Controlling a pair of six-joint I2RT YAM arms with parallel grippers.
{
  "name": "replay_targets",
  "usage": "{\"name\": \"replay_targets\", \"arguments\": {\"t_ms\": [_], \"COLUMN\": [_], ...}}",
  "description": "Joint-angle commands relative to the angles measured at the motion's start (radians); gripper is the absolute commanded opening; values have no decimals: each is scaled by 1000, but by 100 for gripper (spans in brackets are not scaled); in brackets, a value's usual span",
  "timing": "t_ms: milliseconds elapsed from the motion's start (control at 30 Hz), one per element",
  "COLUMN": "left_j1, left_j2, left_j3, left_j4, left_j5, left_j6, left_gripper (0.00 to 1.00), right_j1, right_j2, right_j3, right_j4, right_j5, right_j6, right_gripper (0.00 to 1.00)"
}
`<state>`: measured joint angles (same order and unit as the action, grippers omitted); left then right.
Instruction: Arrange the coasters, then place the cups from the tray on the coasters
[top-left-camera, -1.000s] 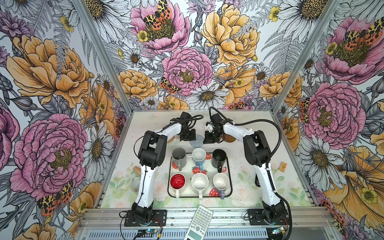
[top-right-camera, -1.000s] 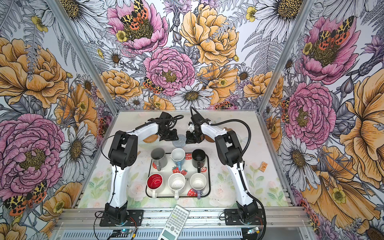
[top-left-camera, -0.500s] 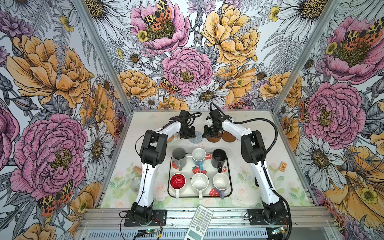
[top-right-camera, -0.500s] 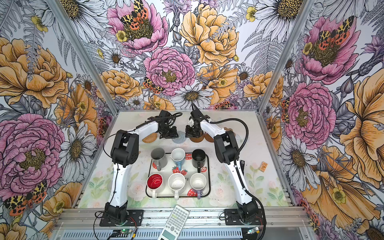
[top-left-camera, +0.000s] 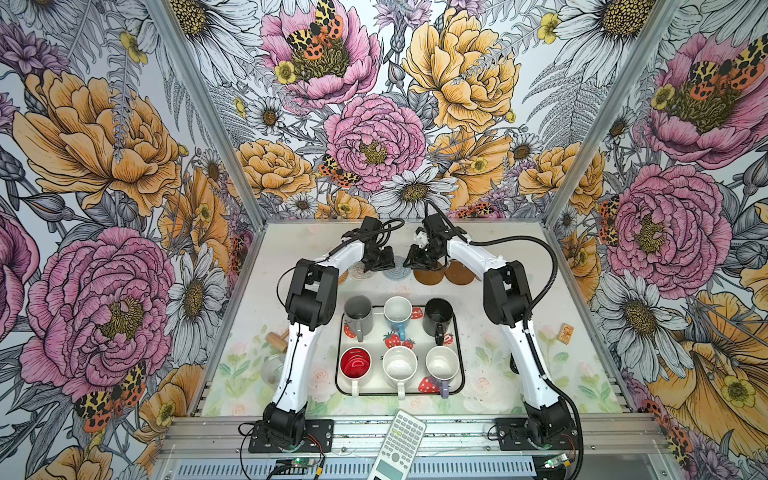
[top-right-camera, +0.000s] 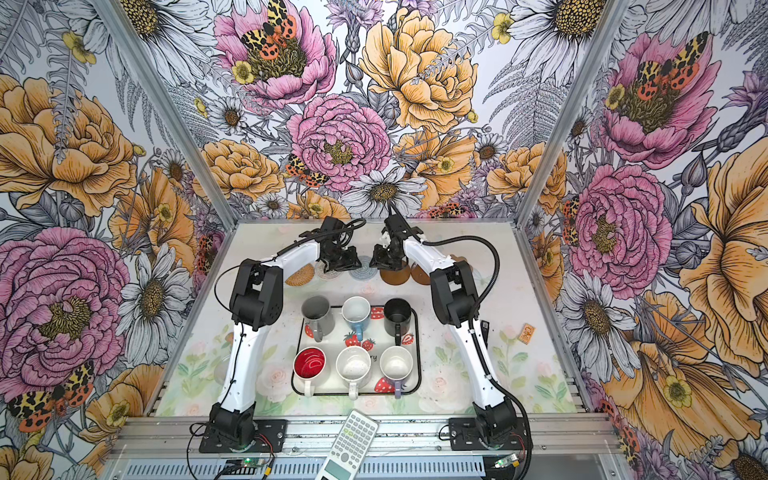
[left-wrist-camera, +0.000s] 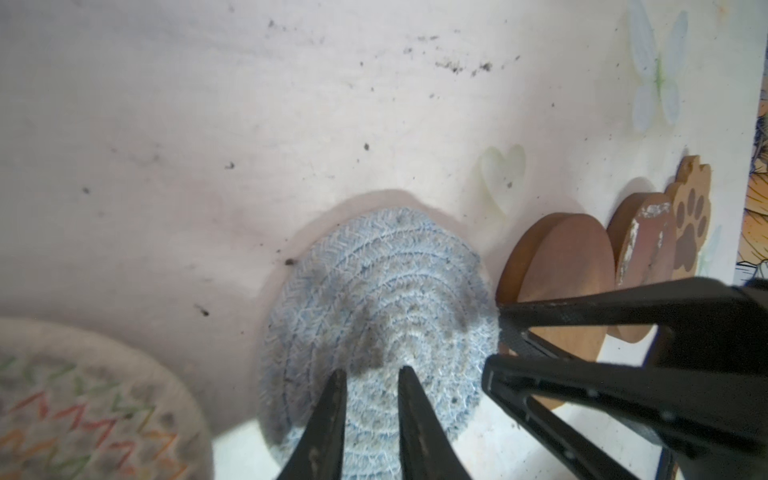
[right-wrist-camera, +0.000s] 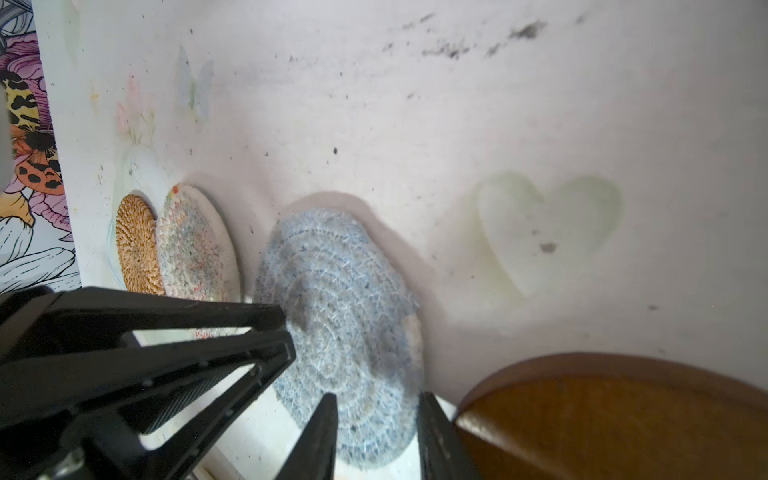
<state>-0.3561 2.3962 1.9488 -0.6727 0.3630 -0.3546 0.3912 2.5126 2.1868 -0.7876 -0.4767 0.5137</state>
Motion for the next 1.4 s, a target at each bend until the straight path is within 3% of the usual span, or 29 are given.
{"name": "replay_targets", "arguments": {"t_ms": [0,300,1033,1367], "left_j1": [-17,-21,-23,-22], "left_j2": [54,40,-70,-81], "left_j3": [1,-23,-172,-133], "left_j4": [13,13,24,27], "left_j5": [28,26,-20,-24], "left_j6": [-15,-11,-2,-13], "left_gripper": [24,24,24,24], "right_j1": [6,0,-7,-8], "right_j2": [-100,-175,-275,-289], "right_j3": [-15,-43,-154,-175], "right_j4": [28,28,41,51], "right_j5": [-11,-9,16,16], "right_j6": [-19,-32,-49,-49], "right_gripper": [37,42,43,43]}}
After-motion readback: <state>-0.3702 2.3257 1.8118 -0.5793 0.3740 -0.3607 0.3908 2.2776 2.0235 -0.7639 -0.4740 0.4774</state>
